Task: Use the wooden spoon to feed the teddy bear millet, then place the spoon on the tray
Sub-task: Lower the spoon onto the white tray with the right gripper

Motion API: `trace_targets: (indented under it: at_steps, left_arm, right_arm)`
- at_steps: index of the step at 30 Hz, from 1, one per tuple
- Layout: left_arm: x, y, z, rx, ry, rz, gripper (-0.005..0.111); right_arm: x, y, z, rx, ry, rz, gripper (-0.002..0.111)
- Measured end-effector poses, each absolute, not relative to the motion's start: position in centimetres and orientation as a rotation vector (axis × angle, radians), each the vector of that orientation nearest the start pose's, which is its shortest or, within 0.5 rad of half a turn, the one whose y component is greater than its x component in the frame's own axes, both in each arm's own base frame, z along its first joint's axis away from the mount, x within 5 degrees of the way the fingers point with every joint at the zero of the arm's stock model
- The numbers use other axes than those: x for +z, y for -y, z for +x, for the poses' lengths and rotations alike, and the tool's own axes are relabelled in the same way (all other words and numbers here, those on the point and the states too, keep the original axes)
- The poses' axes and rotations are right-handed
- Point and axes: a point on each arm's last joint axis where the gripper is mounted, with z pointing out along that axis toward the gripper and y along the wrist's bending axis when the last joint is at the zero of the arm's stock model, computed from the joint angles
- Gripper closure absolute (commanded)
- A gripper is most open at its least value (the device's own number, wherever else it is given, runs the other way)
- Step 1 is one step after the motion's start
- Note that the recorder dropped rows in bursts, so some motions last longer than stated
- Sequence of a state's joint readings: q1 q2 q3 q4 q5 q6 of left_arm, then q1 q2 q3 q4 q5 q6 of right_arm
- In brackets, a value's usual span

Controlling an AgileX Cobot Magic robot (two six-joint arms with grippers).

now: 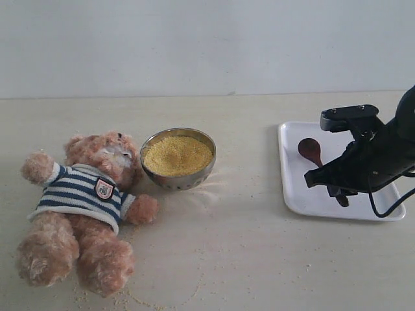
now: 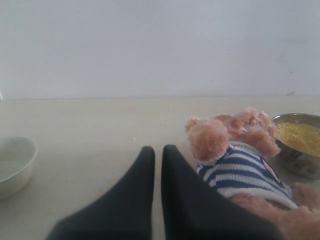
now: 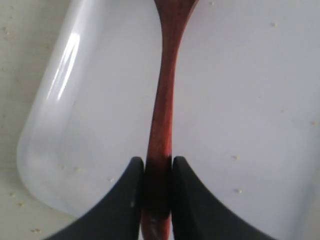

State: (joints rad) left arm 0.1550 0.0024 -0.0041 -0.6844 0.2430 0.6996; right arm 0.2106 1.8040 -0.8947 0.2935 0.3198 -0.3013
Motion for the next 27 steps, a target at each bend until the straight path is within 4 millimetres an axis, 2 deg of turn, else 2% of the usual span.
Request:
trace_targets:
  at_steps: [8,15,27]
  left_arm:
    - [19.8,0.5,5.6,0.014,-1.667,0.009,0.102]
    - [19.8,0.5,5.6,0.014,-1.667,0.009,0.102]
    - [19.8,0.5,5.6,0.015,-1.667,0.010,0.102]
  right_arm:
    - [14.0,-7.6,32.3,0.159,-2.640,-0.341,0.108]
    - [12.9,-7.6,32.4,0.159,-2.668,-0.332,0.108]
    - [12.9,-7.6,32.4,0.160,-2.671,-0.326,0.108]
